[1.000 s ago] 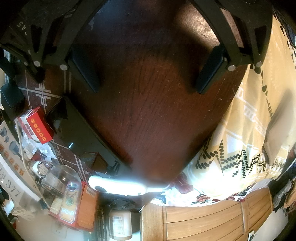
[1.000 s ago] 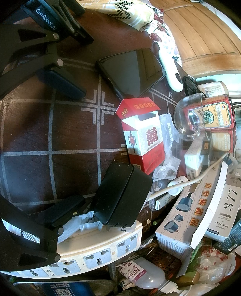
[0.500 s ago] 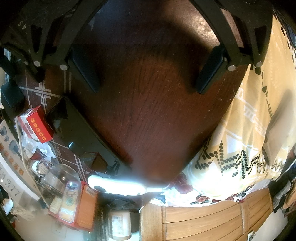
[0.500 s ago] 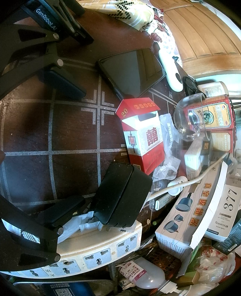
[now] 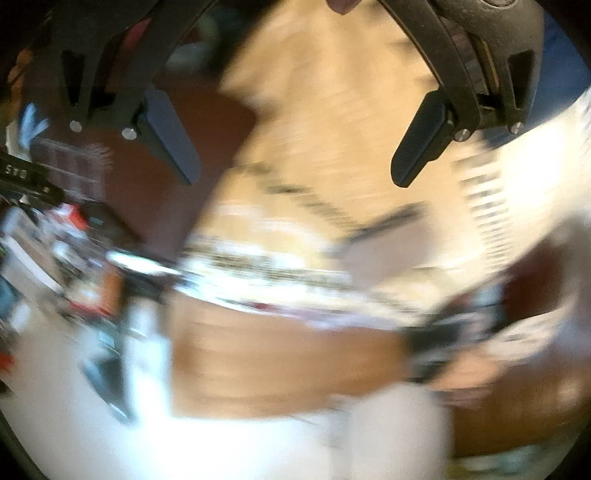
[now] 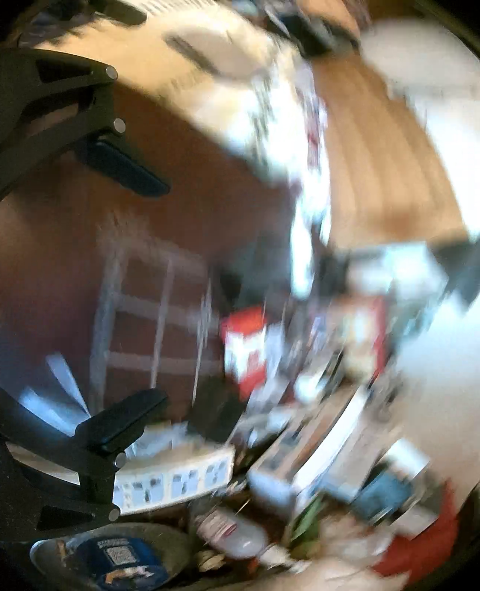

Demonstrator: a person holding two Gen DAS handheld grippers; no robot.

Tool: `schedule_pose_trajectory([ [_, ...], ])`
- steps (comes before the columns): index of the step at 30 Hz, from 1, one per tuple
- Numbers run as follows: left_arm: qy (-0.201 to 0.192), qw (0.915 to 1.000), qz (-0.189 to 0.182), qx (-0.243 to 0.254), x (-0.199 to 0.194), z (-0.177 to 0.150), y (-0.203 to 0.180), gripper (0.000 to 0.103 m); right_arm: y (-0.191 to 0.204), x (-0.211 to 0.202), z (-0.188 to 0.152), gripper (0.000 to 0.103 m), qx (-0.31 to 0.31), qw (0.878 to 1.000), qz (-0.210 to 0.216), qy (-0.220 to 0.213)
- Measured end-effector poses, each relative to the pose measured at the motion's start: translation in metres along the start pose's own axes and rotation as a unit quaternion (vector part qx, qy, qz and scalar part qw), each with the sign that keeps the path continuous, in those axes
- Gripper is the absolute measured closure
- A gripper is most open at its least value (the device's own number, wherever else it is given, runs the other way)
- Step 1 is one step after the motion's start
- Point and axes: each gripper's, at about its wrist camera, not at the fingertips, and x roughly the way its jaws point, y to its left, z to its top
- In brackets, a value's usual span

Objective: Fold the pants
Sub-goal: 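Carry both tools over to the blue jeans on the bed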

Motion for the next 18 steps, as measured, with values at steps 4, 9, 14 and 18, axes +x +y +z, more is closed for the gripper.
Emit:
schedule_pose_trajectory([
  [4,-0.017,0.9843,0.160,-0.072,-0.091,-0.039,0.123,0.000,0.104,-0.043,-0.040,0.000,-0.116,0.988,0.105,0.009],
  [9,-0.005,0.9363,0.326,-0.130,-0.200,-0.088,0.215,0.000,0.248,-0.132,-0.124,0.000,-0.266,0.921,0.284,0.021],
  [14,0.019,0.8993,0.389,-0.199,-0.258,-0.126,0.271,0.000,0.332,-0.207,-0.185,0.000,-0.349,0.864,0.363,0.008],
  [18,0.030,0.8779,0.431,-0.206,-0.273,-0.134,0.313,0.000,0.386,-0.242,-0.216,0.000,-0.390,0.836,0.386,0.001],
])
